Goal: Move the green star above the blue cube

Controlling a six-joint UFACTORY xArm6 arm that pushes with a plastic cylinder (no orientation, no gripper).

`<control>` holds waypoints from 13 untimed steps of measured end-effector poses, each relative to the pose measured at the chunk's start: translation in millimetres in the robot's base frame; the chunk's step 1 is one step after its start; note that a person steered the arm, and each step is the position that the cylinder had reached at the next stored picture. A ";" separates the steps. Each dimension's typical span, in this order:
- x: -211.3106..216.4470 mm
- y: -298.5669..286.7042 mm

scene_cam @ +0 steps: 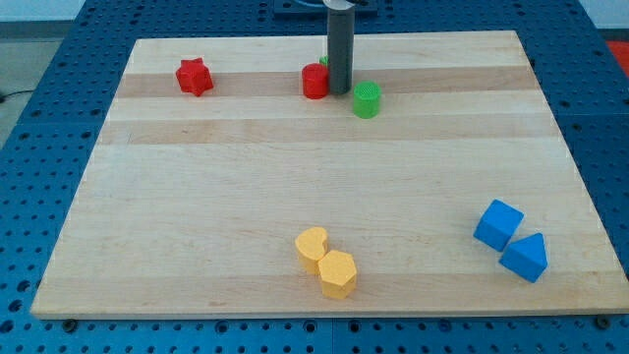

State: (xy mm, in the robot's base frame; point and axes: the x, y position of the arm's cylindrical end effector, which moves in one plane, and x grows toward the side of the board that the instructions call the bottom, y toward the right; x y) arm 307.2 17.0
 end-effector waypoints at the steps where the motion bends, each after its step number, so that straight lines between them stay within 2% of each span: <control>1: 0.0 -8.4; 3: -5.2 -57.4; 4: -30.3 -51.8; 6: -42.2 -10.2; 8: -49.2 -8.6; 9: -49.2 10.8; 11: -26.5 92.3; 13: -25.3 163.5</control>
State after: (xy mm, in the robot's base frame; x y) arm 281.9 180.5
